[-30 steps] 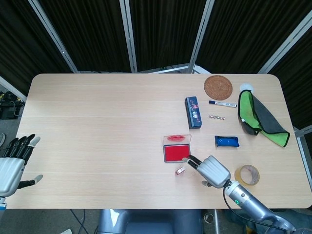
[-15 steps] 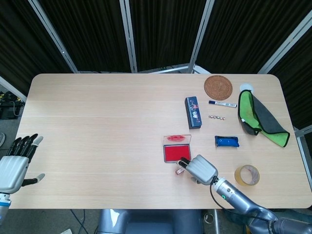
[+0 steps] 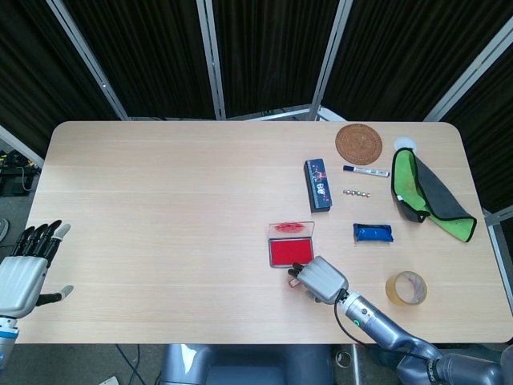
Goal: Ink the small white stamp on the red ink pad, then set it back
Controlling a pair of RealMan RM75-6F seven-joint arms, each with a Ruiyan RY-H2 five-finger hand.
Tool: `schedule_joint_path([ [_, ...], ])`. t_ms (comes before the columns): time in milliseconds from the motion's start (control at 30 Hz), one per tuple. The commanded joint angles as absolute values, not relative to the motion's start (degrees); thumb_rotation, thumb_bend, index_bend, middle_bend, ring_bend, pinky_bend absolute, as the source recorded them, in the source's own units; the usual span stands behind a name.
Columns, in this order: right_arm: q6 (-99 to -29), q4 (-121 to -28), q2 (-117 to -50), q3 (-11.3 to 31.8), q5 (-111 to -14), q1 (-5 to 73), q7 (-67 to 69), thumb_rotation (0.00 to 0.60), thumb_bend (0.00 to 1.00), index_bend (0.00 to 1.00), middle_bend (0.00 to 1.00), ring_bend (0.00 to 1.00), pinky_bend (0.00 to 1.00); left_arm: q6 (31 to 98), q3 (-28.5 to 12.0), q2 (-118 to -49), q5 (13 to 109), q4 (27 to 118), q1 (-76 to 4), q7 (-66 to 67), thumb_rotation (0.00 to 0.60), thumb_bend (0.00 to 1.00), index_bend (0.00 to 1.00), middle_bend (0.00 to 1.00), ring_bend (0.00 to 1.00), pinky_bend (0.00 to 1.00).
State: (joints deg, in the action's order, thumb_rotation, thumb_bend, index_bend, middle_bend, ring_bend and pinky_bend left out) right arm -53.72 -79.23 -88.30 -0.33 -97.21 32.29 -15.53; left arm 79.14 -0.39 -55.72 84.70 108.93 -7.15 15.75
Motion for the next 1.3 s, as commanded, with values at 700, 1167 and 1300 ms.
schedule_joint_path([
  [700, -56.0, -76.2, -90.3, -1.7, -97.0, 33.3, -15.2, 0.6, 0.3, 0.43, 0.44, 0.87, 0.97, 79.0, 0.0, -55.6, 84.5, 109.1, -7.3, 16.2, 0.6, 0.0, 0.0, 0.0, 0.0, 0.0],
  [1167, -59.3, -76.9, -89.8, -0.5, -96.4, 33.7, -11.7, 0.6, 0.41, 0.52, 0.53, 0.87, 0.97, 78.9, 0.2, -55.7, 84.4, 109.2, -7.4, 16.3, 0.6, 0.0, 0.0, 0.0, 0.0, 0.0],
  [1300, -58.6, -79.4, -88.1, 1.3, -93.8, 34.1, -11.4, 0.6, 0.43, 0.53, 0.53, 0.87, 0.97, 78.8, 0.2, -55.7, 84.4, 109.2, -7.4, 16.4, 0.6, 0.0, 0.0, 0.0, 0.0, 0.0],
])
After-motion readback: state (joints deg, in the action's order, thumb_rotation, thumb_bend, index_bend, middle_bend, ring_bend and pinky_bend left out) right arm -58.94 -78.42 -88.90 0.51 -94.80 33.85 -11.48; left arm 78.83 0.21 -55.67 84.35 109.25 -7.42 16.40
